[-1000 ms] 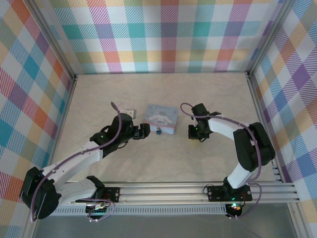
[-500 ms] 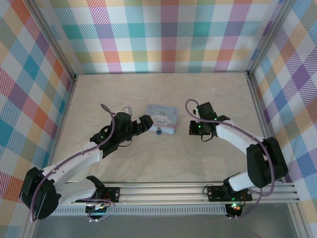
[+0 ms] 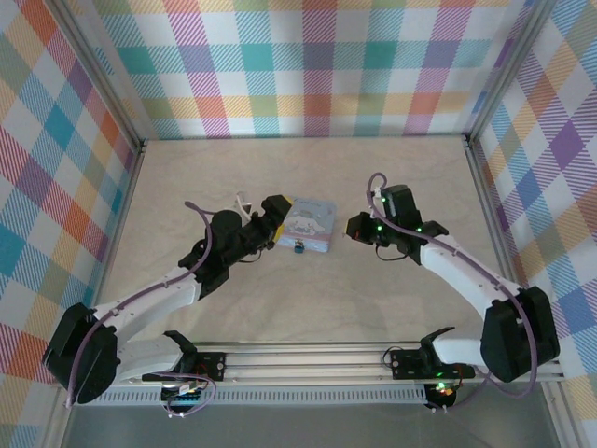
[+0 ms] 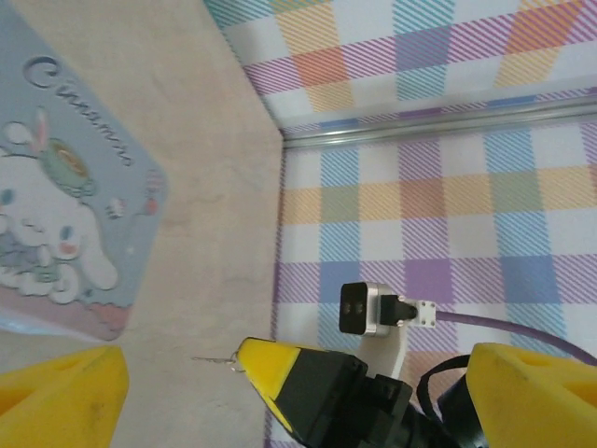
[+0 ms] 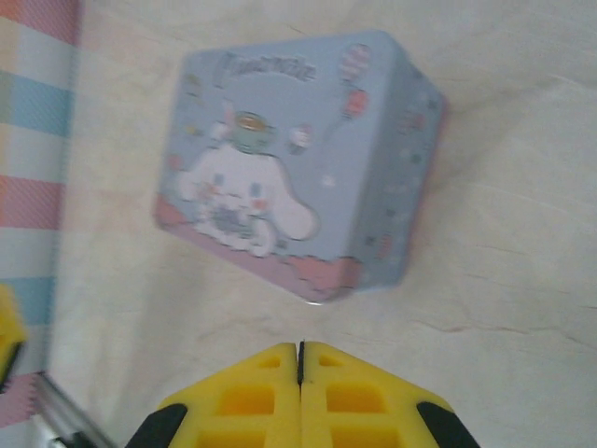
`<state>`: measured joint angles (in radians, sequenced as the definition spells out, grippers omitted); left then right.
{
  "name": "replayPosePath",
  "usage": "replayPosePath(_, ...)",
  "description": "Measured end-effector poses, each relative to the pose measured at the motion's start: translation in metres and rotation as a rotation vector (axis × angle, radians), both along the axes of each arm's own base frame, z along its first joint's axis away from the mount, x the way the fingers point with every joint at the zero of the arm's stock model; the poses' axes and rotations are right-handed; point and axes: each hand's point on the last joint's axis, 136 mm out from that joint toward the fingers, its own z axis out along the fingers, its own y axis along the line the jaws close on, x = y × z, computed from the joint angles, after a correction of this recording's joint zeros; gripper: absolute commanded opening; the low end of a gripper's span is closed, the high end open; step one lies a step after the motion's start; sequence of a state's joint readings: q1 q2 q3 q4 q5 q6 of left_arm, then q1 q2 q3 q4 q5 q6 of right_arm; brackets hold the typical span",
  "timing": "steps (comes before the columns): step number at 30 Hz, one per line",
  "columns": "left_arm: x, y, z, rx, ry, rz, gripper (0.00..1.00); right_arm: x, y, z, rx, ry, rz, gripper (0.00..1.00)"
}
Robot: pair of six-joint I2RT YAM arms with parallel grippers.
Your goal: Unlock the padlock with the key
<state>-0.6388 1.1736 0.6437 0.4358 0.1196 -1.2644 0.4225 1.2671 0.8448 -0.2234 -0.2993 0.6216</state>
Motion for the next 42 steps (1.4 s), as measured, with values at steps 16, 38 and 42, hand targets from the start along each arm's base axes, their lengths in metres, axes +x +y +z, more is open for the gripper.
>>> replayPosePath(16, 0.009, -0.028, -0.007, -0.274, 0.215, -0.038, 0.82, -0.002, 0.064, 0.082, 0.189, -0.241, 0.16, 0.0)
replayPosePath(38, 0.012, -0.044, -0.003, -0.399, 0.265, -0.064, 0.61, -0.013, 0.107, 0.089, 0.218, -0.266, 0.274, 0.0)
replayPosePath(42, 0.012, -0.044, -0.004, -0.403, 0.264, -0.062, 0.55, -0.014, 0.107, 0.085, 0.212, -0.257, 0.276, 0.0)
